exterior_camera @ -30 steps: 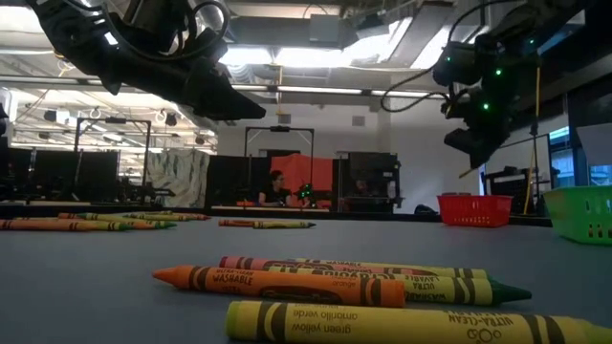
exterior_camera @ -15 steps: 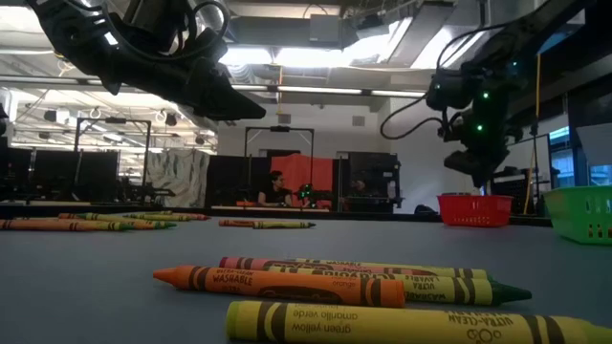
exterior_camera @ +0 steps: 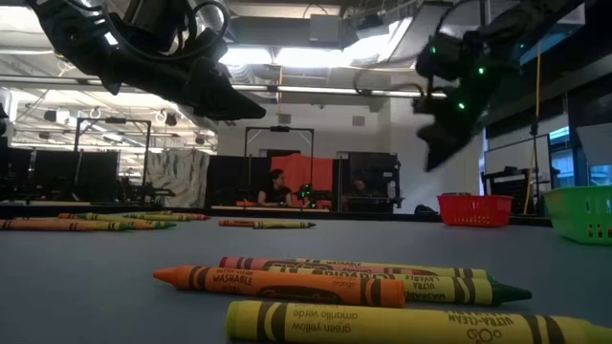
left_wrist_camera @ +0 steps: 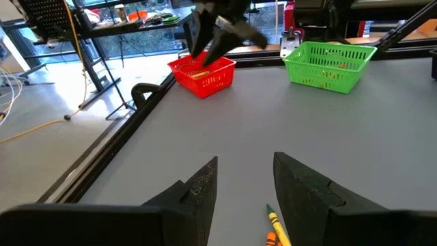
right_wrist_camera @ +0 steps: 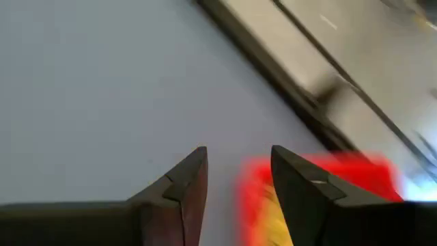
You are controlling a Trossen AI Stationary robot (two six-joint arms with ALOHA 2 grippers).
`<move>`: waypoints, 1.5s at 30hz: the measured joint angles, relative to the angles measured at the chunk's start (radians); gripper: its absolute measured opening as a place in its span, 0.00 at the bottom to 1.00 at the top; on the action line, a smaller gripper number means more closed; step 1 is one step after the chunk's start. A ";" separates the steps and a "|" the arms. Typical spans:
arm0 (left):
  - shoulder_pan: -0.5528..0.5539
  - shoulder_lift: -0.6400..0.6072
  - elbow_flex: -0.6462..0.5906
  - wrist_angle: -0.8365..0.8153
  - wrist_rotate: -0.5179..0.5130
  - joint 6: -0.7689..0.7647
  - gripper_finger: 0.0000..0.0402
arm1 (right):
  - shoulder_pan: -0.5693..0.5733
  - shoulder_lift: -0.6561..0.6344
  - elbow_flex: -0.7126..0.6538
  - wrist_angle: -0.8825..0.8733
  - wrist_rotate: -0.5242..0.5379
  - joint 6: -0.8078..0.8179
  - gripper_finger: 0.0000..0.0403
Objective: Sort crayons
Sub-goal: Put the green crayon into the red bin
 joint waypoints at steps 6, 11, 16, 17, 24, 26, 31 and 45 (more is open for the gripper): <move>0.000 0.000 0.000 0.000 0.000 0.000 0.32 | 0.117 0.043 0.000 0.262 -0.250 -0.049 0.39; 0.000 0.000 0.000 0.000 0.000 0.000 0.32 | 0.183 0.130 0.000 0.446 -0.309 -0.076 0.40; 0.000 0.000 0.000 0.004 0.000 0.000 0.32 | 0.224 0.249 0.000 0.600 -0.323 -0.083 0.48; 0.000 0.000 0.000 0.005 0.000 0.000 0.32 | 0.227 0.269 0.000 0.617 -0.342 -0.088 0.51; 0.000 0.000 0.000 0.006 -0.001 0.000 0.32 | 0.243 0.404 0.049 0.690 -0.484 -0.108 0.64; 0.000 0.000 0.000 0.006 0.000 0.000 0.32 | 0.243 0.453 0.079 0.701 -0.527 -0.124 0.65; 0.000 0.000 0.000 0.006 0.000 0.000 0.32 | 0.243 0.574 0.145 0.697 -0.603 -0.158 0.62; -0.003 0.000 0.000 0.007 0.001 0.000 0.32 | 0.242 0.716 0.194 0.698 -0.615 -0.212 0.47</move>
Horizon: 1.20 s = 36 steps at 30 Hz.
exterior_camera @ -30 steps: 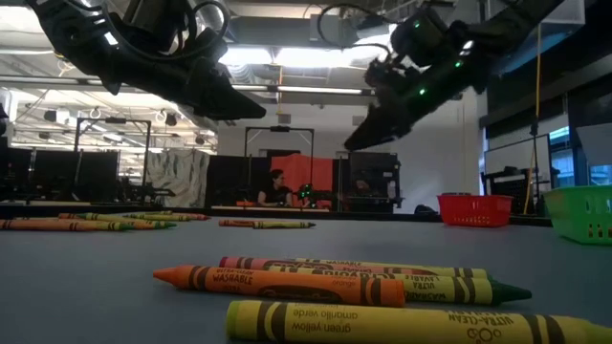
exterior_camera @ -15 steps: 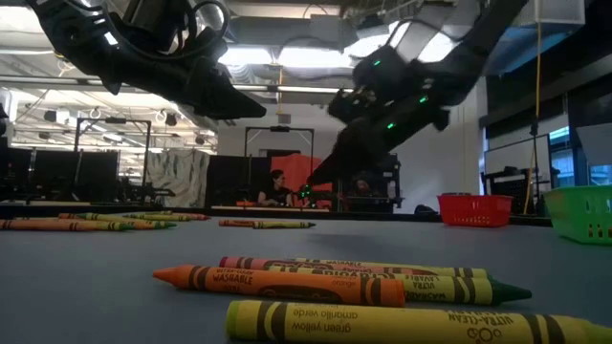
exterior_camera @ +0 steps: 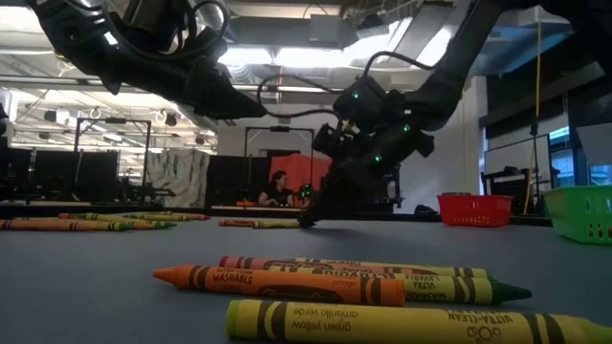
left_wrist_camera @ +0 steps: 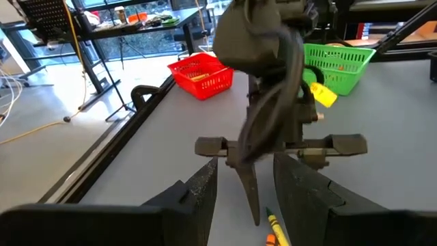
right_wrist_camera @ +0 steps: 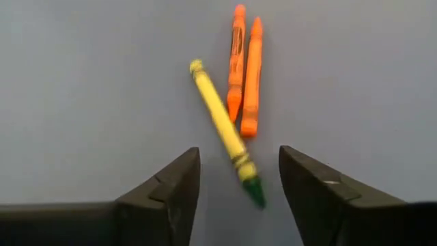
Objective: Sort crayons
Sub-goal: Put the green crayon into the red bin
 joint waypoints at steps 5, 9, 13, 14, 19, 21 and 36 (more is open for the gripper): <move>-0.001 0.000 0.000 0.000 0.000 0.000 0.32 | 0.000 0.023 0.003 0.009 -0.013 -0.037 0.38; -0.001 0.000 0.000 0.000 -0.001 0.000 0.32 | 0.000 0.025 0.003 0.007 -0.030 -0.055 0.27; -0.001 0.000 0.000 0.000 0.000 0.000 0.32 | 0.001 0.026 0.003 0.002 -0.030 -0.068 0.15; -0.001 0.000 0.000 0.000 0.000 0.000 0.32 | 0.001 0.026 0.003 0.000 -0.030 -0.072 0.13; -0.001 0.000 0.000 0.000 -0.001 0.000 0.32 | 0.001 0.026 0.003 -0.015 -0.043 -0.076 0.03; -0.001 0.000 0.000 0.000 -0.001 0.000 0.32 | 0.001 0.027 0.003 -0.017 -0.055 -0.076 0.02; -0.001 0.000 0.000 0.003 -0.001 -0.006 0.32 | 0.126 -0.119 -0.005 -0.189 0.097 -0.130 0.05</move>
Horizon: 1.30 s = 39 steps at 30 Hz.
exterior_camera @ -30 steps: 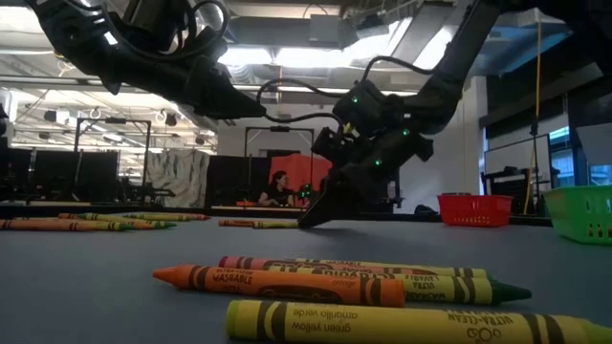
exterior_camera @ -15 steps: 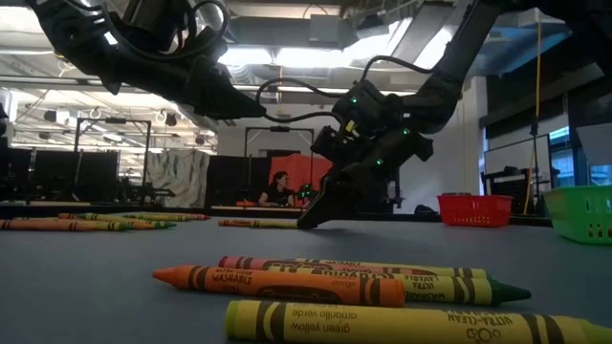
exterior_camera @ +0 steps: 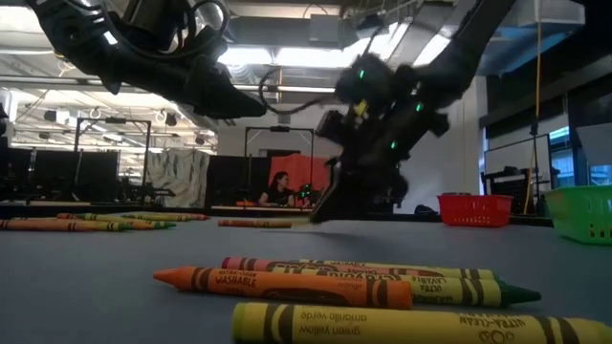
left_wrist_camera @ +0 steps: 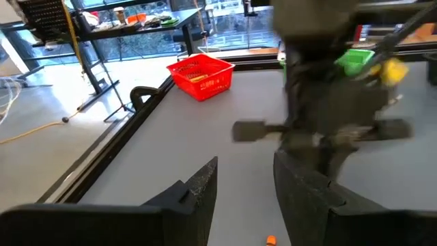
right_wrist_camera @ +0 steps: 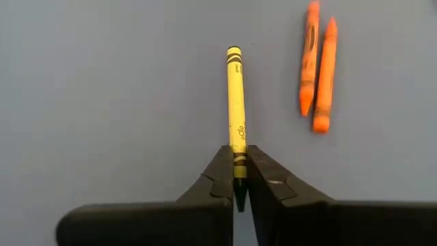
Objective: Sort crayons
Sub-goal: Put the green crayon into the red bin
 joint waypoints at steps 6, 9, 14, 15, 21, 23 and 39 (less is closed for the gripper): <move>0.000 0.000 0.000 0.000 -0.002 -0.001 0.32 | 0.022 -0.122 0.000 -0.148 0.073 0.001 0.05; 0.000 0.000 0.000 0.000 -0.002 -0.001 0.32 | 0.019 -0.192 0.002 -0.229 0.128 0.007 0.05; -0.002 0.000 0.000 0.000 -0.001 -0.002 0.32 | 0.010 -0.320 0.002 -0.424 0.243 0.057 0.05; -0.002 0.000 0.000 0.000 -0.001 -0.002 0.32 | 0.004 -0.350 0.003 -0.457 0.266 0.069 0.05; -0.002 0.000 0.000 0.001 -0.002 -0.002 0.32 | -0.040 -0.517 0.002 -0.690 0.419 0.193 0.06; -0.002 0.000 0.000 0.000 -0.006 -0.001 0.32 | -0.066 -0.572 -0.009 -0.729 0.482 0.230 0.06; -0.002 0.000 0.000 0.000 -0.020 -0.001 0.32 | -0.499 -0.827 -0.249 -0.817 0.588 0.409 0.06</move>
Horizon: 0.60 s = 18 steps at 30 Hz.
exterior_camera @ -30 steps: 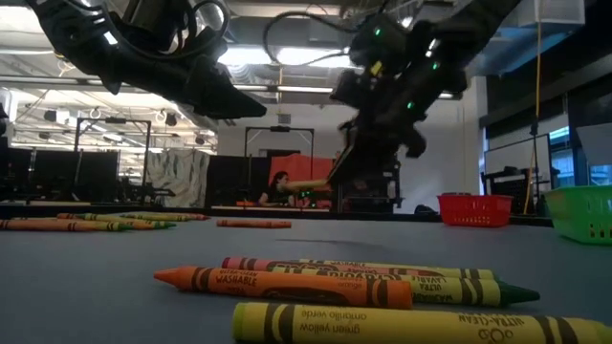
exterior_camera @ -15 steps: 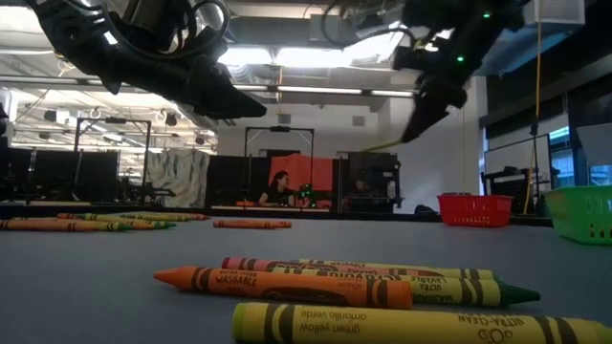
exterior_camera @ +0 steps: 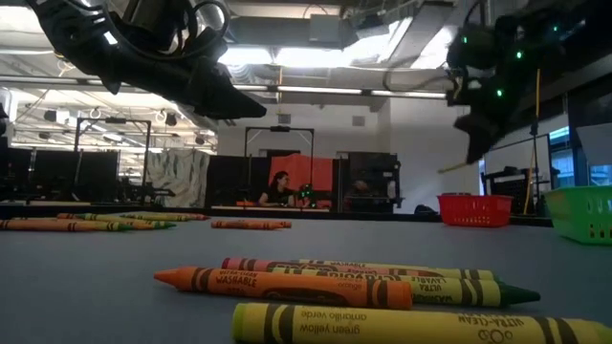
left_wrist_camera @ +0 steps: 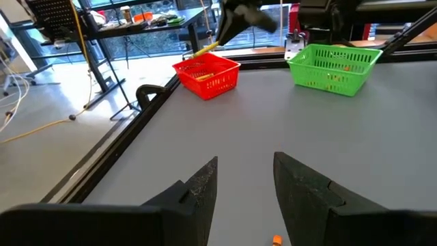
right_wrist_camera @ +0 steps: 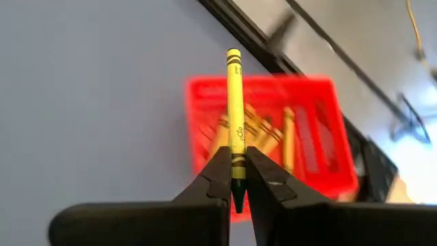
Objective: Sort crayons
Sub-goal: Put the green crayon into the red bin, then put the orange crayon into the green bin
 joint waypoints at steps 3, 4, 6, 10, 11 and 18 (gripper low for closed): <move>0.000 0.000 0.000 0.000 0.001 0.006 0.32 | -0.081 0.009 -0.038 0.027 -0.037 0.001 0.06; 0.000 0.000 0.000 0.000 0.001 0.007 0.32 | -0.106 0.011 -0.051 0.031 -0.045 0.000 0.06; 0.000 0.000 0.000 0.000 0.001 0.007 0.32 | -0.149 0.011 -0.075 0.056 -0.049 0.000 0.06; 0.000 0.000 0.000 0.000 0.001 0.007 0.32 | -0.200 0.011 -0.088 0.093 -0.099 -0.003 0.07; 0.000 0.000 0.000 0.000 0.001 0.007 0.32 | -0.206 0.011 -0.088 0.096 -0.109 -0.004 0.09; 0.000 0.000 0.000 0.000 0.001 0.008 0.32 | -0.203 0.011 -0.088 0.097 -0.108 -0.004 0.37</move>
